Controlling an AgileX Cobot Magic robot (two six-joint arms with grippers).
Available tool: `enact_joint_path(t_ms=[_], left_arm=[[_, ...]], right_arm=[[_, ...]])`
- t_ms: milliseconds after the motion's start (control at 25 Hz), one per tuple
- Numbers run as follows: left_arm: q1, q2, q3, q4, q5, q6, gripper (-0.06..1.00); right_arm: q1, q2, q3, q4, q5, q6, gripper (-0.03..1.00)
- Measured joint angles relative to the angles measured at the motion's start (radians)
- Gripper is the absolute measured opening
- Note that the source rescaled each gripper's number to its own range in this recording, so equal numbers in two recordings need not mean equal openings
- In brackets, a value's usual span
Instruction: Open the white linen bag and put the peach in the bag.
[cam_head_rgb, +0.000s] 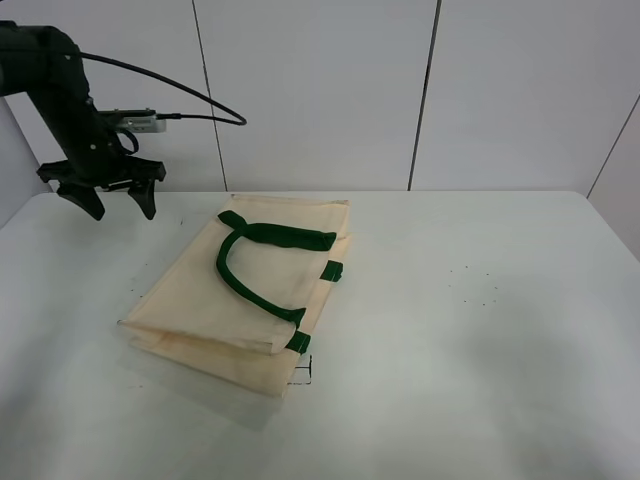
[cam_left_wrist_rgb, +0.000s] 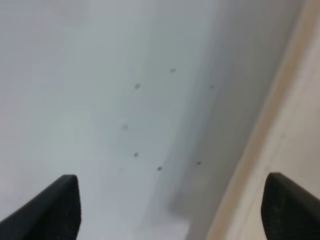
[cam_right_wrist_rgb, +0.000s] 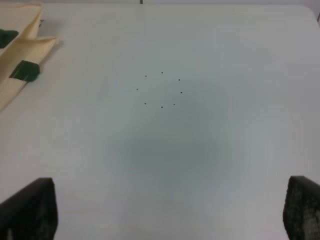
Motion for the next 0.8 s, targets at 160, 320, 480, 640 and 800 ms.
enact_joint_path(t_ms=[160,320,480,640,800], left_arm=[[0.006,-0.001,-0.001,-0.017,0.048,0.002,1.0],[0.006,-0.043,0.04,-0.024,0.048,0.004,1.0],[0.006,-0.17,0.172,-0.024,0.048,0.005,1.0],[0.006,-0.371,0.376,-0.022,0.048,0.006,1.0],[0.006,-0.621,0.613,0.003,0.048,0.008,1.0]], right_arm=[[0.0,0.0,0.0,0.0,0.0,0.0,1.0],[0.0,0.0,0.0,0.0,0.0,0.0,1.0],[0.0,0.0,0.0,0.0,0.0,0.0,1.0],[0.0,0.0,0.0,0.0,0.0,0.0,1.0],[0.0,0.0,0.0,0.0,0.0,0.0,1.0]])
